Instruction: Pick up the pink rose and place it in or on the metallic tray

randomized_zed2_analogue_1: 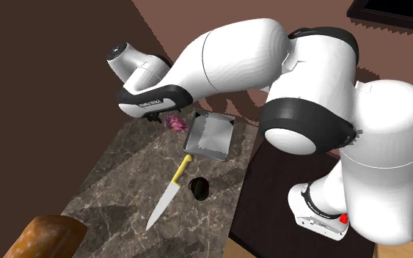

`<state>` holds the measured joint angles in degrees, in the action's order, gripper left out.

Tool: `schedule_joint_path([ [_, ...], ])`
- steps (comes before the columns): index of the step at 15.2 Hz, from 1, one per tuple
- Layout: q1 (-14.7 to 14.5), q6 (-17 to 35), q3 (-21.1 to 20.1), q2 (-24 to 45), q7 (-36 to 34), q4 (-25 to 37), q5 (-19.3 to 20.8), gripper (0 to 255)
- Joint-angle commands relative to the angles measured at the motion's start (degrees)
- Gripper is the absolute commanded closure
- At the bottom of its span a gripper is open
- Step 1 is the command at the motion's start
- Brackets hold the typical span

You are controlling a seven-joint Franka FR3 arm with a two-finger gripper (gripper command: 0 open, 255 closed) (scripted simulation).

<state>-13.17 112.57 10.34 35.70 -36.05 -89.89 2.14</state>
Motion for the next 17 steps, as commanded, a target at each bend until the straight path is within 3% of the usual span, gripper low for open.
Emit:
schedule_joint_path([
  [1,0.52,1.39,-0.08,0.45,0.66,-0.91,-0.31,0],
  [6,0.79,5.09,-0.13,1.79,0.72,-3.27,-0.41,0],
  [14,0.79,5.08,-0.13,1.78,0.72,-3.26,-0.41,0],
  [15,0.79,5.08,-0.13,1.78,0.72,-3.26,-0.41,255],
  [17,0.78,5.09,-0.13,1.78,0.71,-3.27,-0.41,255],
])
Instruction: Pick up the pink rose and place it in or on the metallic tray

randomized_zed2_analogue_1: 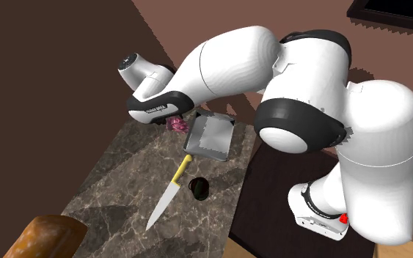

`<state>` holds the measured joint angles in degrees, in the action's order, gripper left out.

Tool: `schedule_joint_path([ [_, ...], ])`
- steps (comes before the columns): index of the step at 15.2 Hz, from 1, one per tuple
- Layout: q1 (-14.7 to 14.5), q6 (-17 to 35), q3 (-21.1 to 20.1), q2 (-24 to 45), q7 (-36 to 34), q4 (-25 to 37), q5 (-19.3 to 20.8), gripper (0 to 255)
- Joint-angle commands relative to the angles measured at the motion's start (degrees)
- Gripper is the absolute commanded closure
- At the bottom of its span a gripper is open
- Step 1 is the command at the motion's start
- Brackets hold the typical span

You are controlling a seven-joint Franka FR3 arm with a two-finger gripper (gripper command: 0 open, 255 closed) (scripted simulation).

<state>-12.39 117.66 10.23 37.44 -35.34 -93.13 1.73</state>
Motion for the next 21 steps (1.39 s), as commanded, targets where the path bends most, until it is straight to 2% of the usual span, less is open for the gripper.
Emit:
schedule_joint_path([
  [1,-0.01,-0.01,-0.02,0.03,0.00,-0.03,0.00,255],
  [7,0.00,0.00,-0.01,0.04,0.01,-0.03,0.00,255],
  [21,-0.43,-7.77,0.50,-5.82,0.46,1.94,0.65,255],
])
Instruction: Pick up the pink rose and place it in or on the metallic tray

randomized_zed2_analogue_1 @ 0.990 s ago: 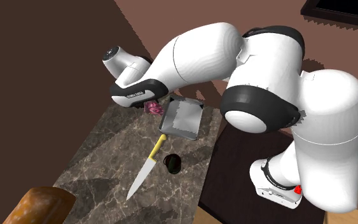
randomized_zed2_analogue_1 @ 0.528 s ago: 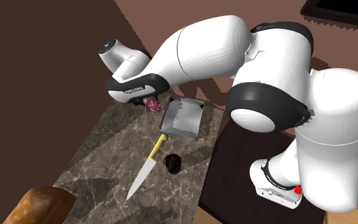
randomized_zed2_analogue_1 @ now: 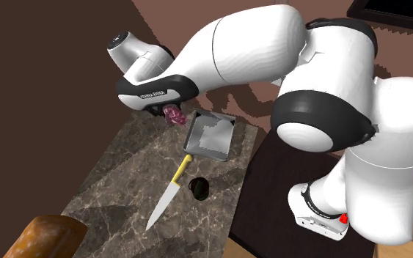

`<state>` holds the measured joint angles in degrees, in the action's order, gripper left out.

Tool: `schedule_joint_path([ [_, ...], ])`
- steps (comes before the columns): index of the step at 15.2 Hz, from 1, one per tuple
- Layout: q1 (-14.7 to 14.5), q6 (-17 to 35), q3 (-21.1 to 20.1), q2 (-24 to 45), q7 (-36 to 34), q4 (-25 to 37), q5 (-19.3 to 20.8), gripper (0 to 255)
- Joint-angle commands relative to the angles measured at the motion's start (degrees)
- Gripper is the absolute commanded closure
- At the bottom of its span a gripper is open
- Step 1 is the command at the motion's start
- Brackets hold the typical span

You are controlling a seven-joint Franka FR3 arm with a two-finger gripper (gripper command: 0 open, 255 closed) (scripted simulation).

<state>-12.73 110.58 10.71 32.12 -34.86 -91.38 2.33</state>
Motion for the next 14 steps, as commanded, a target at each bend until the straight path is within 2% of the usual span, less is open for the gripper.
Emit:
schedule_joint_path([
  [1,-0.11,-1.29,0.05,-0.85,0.01,0.44,0.10,255],
  [10,-0.26,-6.47,0.28,-3.45,0.36,3.07,0.41,255],
  [14,-0.72,-2.59,1.17,-13.09,0.43,-10.29,2.16,255],
])
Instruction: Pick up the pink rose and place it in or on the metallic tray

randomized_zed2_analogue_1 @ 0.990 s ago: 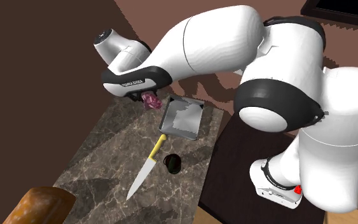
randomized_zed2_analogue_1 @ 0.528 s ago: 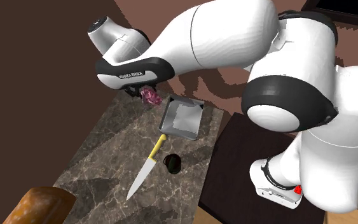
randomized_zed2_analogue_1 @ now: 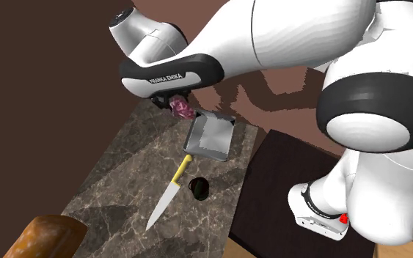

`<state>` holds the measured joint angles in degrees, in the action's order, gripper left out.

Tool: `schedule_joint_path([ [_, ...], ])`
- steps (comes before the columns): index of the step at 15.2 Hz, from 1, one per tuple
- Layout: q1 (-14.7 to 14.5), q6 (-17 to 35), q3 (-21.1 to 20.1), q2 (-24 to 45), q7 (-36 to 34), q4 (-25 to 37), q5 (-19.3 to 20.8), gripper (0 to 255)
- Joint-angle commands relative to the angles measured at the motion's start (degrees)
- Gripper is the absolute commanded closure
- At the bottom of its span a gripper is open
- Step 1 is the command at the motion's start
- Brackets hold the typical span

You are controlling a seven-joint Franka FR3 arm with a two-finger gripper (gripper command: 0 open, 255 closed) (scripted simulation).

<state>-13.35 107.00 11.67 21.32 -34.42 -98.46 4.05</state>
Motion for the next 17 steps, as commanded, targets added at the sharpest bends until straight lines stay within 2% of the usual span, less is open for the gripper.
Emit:
schedule_joint_path([
  [1,-0.16,1.73,0.43,-4.59,-0.02,-6.20,0.92,255],
  [7,0.06,4.61,1.77,-18.67,-0.16,-22.81,4.47,255],
  [17,0.34,11.95,1.80,-14.57,-0.50,-26.12,4.00,255],
])
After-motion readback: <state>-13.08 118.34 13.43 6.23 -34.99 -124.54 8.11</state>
